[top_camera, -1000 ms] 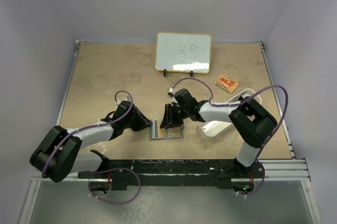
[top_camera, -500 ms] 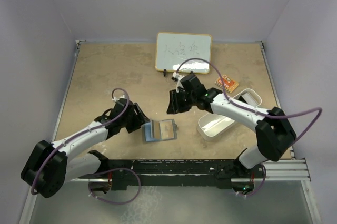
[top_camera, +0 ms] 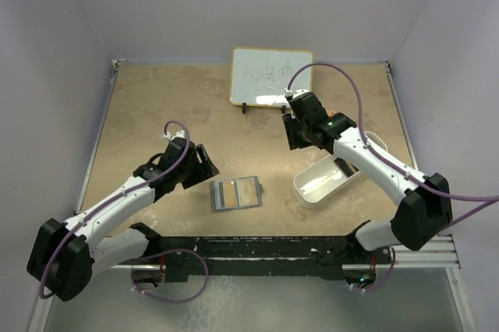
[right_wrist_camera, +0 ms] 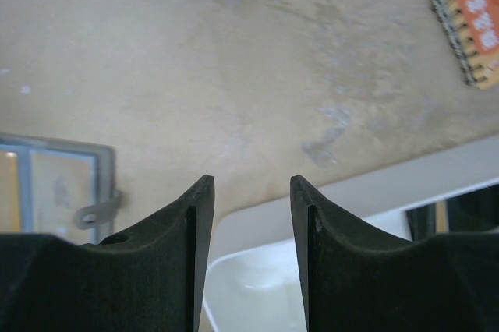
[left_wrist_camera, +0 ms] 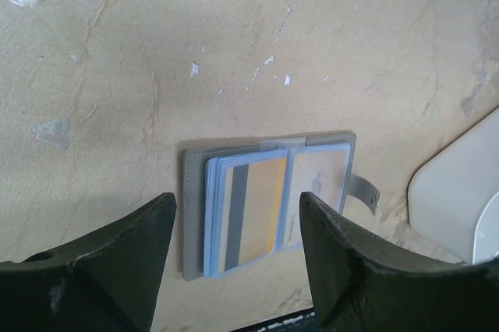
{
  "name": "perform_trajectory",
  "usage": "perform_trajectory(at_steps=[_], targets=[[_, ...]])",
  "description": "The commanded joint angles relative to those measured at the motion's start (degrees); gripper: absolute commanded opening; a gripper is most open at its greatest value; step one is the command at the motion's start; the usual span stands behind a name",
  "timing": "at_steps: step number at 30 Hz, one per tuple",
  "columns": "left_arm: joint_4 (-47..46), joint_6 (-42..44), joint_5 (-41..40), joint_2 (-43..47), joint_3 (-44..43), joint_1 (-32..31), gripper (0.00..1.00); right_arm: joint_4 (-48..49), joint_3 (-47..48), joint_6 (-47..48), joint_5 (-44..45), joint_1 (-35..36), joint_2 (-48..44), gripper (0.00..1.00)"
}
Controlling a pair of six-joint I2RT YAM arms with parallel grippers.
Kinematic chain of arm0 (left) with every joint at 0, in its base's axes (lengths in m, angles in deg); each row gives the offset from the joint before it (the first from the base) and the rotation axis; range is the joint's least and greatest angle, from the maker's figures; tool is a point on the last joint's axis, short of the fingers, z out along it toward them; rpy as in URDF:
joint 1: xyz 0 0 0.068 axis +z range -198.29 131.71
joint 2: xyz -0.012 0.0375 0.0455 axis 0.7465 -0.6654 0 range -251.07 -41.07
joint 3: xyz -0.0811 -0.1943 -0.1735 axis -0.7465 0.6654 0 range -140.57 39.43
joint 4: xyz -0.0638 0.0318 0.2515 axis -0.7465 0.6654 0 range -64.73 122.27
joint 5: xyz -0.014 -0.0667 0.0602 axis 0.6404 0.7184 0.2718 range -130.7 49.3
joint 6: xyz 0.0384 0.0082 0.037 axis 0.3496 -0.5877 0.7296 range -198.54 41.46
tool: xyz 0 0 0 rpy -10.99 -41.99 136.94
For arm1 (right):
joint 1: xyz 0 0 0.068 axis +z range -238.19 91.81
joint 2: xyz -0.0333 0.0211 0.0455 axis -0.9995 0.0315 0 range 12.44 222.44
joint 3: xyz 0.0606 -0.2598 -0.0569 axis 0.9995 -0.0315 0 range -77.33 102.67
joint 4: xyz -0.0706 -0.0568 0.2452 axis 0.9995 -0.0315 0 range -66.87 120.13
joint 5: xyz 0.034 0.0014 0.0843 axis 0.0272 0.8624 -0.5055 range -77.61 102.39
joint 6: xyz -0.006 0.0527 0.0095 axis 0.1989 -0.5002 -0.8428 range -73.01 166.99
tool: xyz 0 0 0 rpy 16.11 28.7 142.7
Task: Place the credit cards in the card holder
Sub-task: Pick up the credit card from the storage box.
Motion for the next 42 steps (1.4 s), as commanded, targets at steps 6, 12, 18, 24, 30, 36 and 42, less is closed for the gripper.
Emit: perform_trajectory(at_steps=[6,12,18,24,30,36,42], targets=[[-0.11,5.77,9.61,3.67,-2.25,-0.13,0.63,-10.77,2.44,5.89,17.37,-9.24,0.91,0.47],[-0.16,4.41,12.55,1.86,-0.30,-0.36,0.63,-7.27,-1.83,13.22,20.74,-14.73,0.27,0.47],[-0.20,4.39,13.20,-0.47,-0.28,-0.78,0.63,-5.49,-3.37,18.14,19.01,-21.69,2.10,0.47],[-3.03,2.25,9.48,-0.09,2.80,-1.32,0.63,11.48,-15.07,30.72,14.70,-25.91,-1.99,0.47],[-7.27,0.05,10.11,-2.51,6.76,-1.45,0.63,22.16,-21.04,40.46,16.02,-26.69,-2.98,0.46],[-11.88,-0.82,6.28,-3.78,10.23,-1.45,0.63,21.86,-18.57,43.10,17.44,-28.03,2.14,0.45],[-11.98,-0.08,4.00,-5.16,8.75,-1.45,0.63,23.44,-18.09,45.84,18.19,-29.97,3.80,0.43]])
